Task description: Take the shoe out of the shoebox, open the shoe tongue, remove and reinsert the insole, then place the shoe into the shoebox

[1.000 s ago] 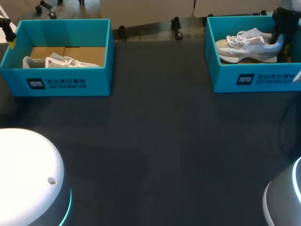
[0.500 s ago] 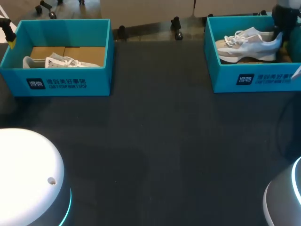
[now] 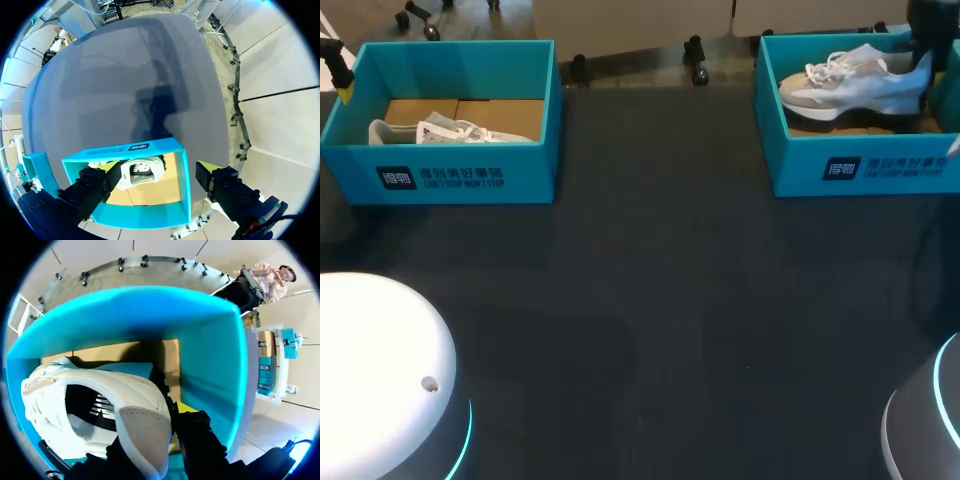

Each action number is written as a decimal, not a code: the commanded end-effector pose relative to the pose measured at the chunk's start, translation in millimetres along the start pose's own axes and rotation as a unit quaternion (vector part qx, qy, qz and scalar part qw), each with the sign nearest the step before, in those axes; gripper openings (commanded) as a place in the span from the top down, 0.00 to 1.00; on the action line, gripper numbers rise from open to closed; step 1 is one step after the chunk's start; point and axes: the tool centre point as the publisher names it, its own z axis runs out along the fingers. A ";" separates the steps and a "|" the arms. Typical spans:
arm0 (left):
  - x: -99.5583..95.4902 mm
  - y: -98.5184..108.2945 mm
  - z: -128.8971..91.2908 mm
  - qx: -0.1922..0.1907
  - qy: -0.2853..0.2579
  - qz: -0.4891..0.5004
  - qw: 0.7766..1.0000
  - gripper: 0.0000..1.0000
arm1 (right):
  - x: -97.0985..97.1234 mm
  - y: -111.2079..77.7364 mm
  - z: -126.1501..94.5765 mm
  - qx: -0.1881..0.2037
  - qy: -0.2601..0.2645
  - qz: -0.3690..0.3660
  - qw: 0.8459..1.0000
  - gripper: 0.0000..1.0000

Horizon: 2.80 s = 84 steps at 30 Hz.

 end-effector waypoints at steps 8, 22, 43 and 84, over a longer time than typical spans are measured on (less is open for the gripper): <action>-0.2 -1.4 -0.1 -0.001 0.001 0.000 1.000 0.00 | -13.9 -9.2 -13.9 -0.019 -0.017 0.004 1.000 1.00; -0.2 -1.4 -0.1 -0.001 0.001 0.000 1.000 0.00 | -36.3 -7.2 -41.2 -0.038 -0.040 0.011 0.998 1.00; -0.2 -1.4 -0.1 -0.001 0.001 0.000 1.000 0.00 | -42.3 -12.9 -116.9 -0.048 -0.063 0.024 0.997 1.00; -0.2 -1.4 -0.1 -0.001 0.001 0.000 1.000 0.00 | 100.1 -144.3 -230.2 -0.063 -0.048 0.061 0.995 1.00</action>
